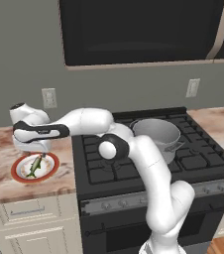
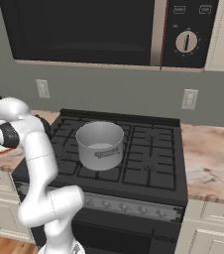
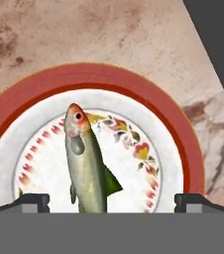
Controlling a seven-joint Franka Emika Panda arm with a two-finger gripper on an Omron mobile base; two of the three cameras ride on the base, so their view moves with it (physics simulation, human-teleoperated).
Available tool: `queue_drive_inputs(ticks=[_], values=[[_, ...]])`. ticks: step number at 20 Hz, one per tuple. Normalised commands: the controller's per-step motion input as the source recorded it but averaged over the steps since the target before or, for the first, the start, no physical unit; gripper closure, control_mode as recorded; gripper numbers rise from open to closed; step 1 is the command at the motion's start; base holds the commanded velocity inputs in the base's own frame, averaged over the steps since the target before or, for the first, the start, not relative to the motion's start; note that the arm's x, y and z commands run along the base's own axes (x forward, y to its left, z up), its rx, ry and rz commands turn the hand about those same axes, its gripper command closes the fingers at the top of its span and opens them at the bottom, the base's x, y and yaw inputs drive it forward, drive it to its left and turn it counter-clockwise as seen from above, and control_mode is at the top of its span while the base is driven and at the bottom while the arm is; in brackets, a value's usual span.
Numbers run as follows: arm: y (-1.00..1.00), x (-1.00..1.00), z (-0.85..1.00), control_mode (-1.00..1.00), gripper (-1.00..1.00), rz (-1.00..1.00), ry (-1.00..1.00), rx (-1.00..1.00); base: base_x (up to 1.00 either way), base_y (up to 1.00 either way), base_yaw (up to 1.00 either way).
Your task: Retrieve the frozen meat and place it in the pot on a burner. Then turn the burner on.
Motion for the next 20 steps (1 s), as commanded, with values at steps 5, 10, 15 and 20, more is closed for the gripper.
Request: queue_drive_inputs(ticks=[5, 10, 15, 20], values=[[0.04, 0.21, -0.41, -1.0, -1.0, 0.03, 0.09, 0.0, 0.0, 0.0, 0.0], [0.03, 0.22, -0.31, -1.0, -1.0, 0.04, 0.01, 0.0, 0.0, 0.0, 0.0], [0.12, 0.24, -0.17, -1.0, -1.0, 0.06, 0.0, 0.0, 0.0, 0.0, 0.0], [0.11, 0.17, -0.05, -1.0, -1.0, 0.04, 0.0, 0.0, 0.0, 0.0, 0.0]])
